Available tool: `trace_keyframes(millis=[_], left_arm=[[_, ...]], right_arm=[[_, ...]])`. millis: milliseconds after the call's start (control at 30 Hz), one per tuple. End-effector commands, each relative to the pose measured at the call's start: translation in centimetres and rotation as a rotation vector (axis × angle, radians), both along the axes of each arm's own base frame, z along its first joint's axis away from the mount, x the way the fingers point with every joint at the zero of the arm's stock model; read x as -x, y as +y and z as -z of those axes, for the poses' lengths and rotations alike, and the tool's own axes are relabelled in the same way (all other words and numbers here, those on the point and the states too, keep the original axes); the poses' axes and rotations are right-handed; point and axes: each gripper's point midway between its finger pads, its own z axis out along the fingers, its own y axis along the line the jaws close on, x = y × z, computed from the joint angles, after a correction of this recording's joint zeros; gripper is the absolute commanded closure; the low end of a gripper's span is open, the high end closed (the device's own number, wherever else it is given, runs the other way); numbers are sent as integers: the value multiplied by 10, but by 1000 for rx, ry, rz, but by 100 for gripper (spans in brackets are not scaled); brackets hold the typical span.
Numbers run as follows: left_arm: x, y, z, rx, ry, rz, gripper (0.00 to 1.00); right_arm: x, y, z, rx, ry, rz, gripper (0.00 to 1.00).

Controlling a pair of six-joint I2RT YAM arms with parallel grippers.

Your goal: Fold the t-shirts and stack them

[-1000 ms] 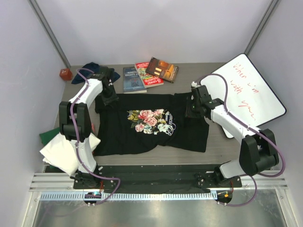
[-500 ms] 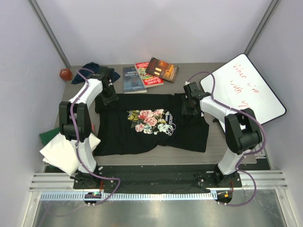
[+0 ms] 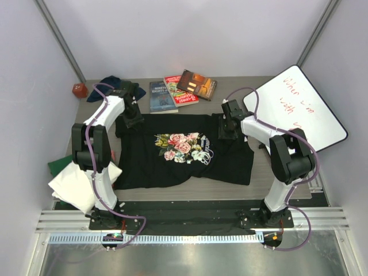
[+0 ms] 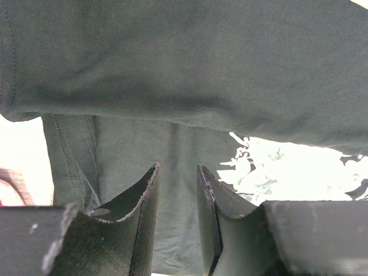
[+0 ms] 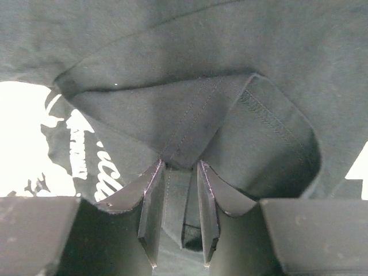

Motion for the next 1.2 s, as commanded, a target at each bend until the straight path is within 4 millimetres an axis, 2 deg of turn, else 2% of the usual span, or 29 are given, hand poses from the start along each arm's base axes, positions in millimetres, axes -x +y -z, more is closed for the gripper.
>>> trace_keyframes(millis=[0, 133, 167, 200, 267, 567, 700, 867, 1033, 1167], left_arm=[[-5, -2, -11, 6, -25, 18, 68], [-6, -3, -11, 7, -26, 19, 68], [-6, -3, -12, 8, -29, 19, 68], [-5, -2, -11, 7, -26, 19, 68], [-5, -2, -11, 6, -26, 18, 68], [-6, -3, -11, 11, -25, 19, 68], [-6, -3, -10, 11, -25, 19, 68], [-6, -3, -10, 12, -27, 20, 68], [-6, -3, -10, 10, -24, 20, 68], [-6, -3, -10, 12, -24, 19, 68]], right_arm=[[-14, 8, -9, -39, -40, 3, 66], [-13, 7, -8, -38, -42, 0, 67], [-14, 8, -8, -40, -46, -1, 71], [-14, 8, -8, -40, -49, -1, 86], [-12, 14, -13, -76, -55, -17, 99], [-4, 24, -28, -138, -82, -41, 99], [-1, 30, -41, -164, -104, -55, 99], [3, 45, -53, -200, -118, -86, 99], [11, 56, -54, -219, -97, -113, 99], [25, 75, -50, -233, -68, -149, 99]])
